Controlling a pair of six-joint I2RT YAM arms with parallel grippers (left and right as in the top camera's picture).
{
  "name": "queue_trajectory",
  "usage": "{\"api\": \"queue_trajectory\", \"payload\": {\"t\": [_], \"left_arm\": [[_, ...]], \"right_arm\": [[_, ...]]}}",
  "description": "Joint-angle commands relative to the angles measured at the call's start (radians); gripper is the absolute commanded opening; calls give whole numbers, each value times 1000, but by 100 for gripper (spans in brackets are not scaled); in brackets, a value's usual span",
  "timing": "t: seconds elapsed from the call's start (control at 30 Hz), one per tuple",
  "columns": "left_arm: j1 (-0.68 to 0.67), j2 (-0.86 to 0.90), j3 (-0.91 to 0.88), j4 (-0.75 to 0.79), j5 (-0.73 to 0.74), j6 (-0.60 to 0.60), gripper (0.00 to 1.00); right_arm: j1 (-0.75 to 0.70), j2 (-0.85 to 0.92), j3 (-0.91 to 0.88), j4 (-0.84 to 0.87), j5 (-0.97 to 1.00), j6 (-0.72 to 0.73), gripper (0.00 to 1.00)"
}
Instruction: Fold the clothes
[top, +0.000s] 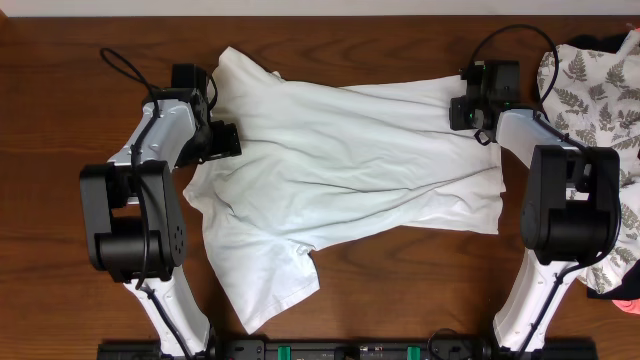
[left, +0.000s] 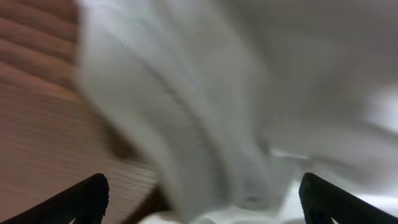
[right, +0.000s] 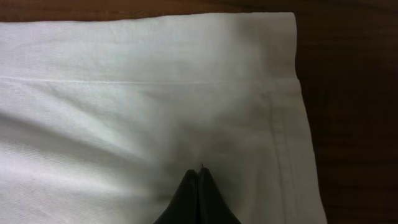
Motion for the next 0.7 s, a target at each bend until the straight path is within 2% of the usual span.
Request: {"api": "queue_trajectory", "payload": {"t": [0.0, 0.23, 0.5, 0.6, 0.67], "left_arm": [[16, 9, -6, 2, -93, -14, 98], [84, 9, -6, 2, -94, -61, 98], [177, 17, -6, 2, -93, -63, 98], [200, 16, -6, 11, -93, -63, 98], [208, 13, -4, 17, -93, -63, 98]], "right_arm": [[3, 18, -8, -22, 14, 12, 2], [3, 18, -8, -22, 14, 12, 2], [3, 18, -8, -22, 14, 12, 3], [3, 18, -8, -22, 14, 12, 10], [3, 18, -8, -22, 14, 12, 12]]}}
